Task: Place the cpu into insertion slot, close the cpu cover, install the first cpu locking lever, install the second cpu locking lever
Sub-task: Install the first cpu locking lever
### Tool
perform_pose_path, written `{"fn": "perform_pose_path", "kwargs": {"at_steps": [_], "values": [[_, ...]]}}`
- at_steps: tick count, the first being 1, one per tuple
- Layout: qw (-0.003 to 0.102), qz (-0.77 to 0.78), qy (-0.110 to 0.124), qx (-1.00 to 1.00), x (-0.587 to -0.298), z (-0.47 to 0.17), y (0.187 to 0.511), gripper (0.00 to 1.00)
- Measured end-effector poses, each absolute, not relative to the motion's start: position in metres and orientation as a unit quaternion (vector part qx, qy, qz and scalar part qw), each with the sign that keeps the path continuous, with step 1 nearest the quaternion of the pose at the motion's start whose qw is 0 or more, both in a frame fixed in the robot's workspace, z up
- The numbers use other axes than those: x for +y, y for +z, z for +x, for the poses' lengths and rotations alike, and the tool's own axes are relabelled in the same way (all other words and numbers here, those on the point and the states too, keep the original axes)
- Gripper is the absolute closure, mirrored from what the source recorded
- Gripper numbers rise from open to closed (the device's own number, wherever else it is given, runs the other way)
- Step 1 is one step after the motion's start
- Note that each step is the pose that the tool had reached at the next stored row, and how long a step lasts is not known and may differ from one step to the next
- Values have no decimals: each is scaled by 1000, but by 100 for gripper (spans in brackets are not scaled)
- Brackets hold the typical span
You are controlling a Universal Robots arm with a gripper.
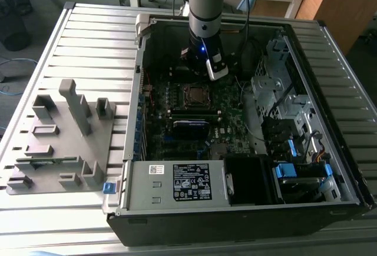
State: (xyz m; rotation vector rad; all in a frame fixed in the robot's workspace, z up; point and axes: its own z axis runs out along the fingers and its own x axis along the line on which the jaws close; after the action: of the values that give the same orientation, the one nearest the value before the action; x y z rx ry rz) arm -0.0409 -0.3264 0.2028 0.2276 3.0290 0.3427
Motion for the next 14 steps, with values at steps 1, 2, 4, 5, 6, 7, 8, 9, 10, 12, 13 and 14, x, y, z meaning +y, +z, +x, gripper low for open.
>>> {"fn": "perform_pose_path", "kwargs": {"at_steps": [1,2,4,5,6,7,8,9,10,12,13,14], "values": [[43,74,112,990,-326,-41,203,89],[43,74,112,990,-326,-41,203,89],[45,74,112,990,-326,-42,203,89],[46,74,112,990,-326,-42,203,89],[46,74,113,990,-326,-43,203,89],[47,74,113,990,-326,-43,203,89],[48,74,113,990,-326,-44,203,89],[49,74,114,990,-326,-44,203,89],[50,74,115,989,-326,-44,203,89],[51,74,118,989,-326,-45,203,89],[52,74,120,989,-326,-45,203,89],[53,74,121,989,-326,-46,203,89]]}}
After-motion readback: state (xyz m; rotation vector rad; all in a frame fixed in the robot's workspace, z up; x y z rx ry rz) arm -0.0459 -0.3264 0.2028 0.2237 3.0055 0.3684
